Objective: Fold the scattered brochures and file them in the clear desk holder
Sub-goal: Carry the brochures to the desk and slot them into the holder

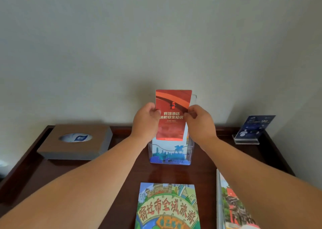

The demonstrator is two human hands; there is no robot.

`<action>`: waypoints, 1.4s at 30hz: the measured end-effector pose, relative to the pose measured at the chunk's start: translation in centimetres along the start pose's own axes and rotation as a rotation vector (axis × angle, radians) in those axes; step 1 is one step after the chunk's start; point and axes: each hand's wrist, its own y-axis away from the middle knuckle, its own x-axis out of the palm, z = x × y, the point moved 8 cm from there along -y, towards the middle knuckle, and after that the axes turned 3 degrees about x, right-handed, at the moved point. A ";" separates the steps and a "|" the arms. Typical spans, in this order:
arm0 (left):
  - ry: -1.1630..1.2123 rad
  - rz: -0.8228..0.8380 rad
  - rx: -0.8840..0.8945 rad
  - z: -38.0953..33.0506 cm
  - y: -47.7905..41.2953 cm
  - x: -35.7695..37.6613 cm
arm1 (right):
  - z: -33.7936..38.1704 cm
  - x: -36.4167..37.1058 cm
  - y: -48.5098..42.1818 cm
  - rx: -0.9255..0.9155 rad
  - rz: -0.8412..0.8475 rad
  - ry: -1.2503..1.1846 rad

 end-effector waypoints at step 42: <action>-0.384 0.086 -0.169 12.7 6.4 -0.9 | -10.4 2.4 5.7 0.278 0.142 0.494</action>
